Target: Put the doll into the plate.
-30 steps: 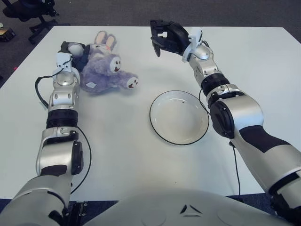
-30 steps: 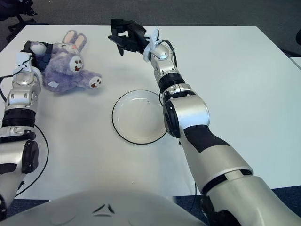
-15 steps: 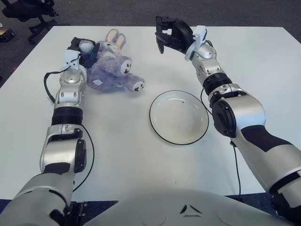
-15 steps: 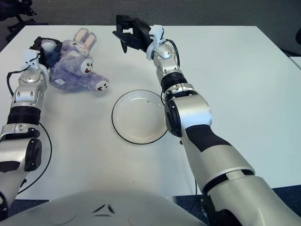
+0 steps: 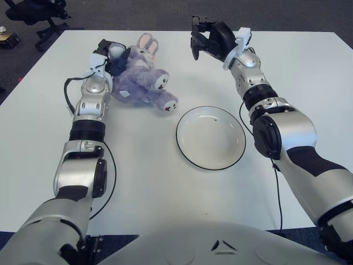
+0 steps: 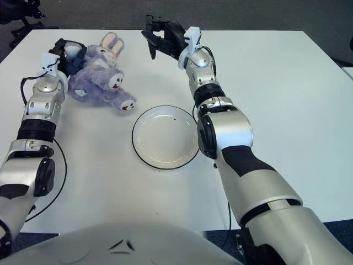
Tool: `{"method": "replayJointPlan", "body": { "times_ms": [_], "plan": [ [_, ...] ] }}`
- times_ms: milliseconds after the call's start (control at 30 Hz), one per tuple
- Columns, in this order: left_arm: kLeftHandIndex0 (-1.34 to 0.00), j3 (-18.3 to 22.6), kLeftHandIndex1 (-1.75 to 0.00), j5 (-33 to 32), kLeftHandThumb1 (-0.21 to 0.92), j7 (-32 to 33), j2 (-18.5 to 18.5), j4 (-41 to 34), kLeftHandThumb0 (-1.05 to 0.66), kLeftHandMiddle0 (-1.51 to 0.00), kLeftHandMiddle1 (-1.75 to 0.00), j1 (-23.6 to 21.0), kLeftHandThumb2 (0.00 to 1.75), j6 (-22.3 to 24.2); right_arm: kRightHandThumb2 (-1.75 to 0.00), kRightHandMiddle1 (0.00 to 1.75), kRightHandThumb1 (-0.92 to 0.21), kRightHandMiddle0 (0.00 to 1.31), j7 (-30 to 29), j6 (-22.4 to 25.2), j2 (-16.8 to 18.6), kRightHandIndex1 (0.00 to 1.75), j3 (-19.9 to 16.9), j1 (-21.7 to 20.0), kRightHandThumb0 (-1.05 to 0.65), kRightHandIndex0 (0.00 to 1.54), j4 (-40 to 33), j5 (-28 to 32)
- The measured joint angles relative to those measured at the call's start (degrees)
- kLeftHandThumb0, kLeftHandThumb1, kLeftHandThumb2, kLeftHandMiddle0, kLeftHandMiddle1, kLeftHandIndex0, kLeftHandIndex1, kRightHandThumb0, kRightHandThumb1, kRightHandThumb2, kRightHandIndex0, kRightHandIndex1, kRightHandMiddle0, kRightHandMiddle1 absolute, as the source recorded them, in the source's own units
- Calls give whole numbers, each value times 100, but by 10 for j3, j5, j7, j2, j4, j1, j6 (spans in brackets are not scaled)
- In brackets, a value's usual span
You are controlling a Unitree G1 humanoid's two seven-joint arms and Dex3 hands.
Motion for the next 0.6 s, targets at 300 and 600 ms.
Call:
{"method": "replayJointPlan", "body": {
  "times_ms": [300,600],
  "plan": [
    [-34,-8,-136,0,92,-13,-12,18,-1,-55,-143,-15,27,-12,-28,175,-92,68,5,9,-9,175,-5,0,-35,90,-2,8],
    [-34,-16,-135,8,92,-13,-18,34,-1,-55,-143,-26,27,-24,-30,175,-92,68,5,14,-12,175,-8,0,-34,89,-3,9]
  ]
}}
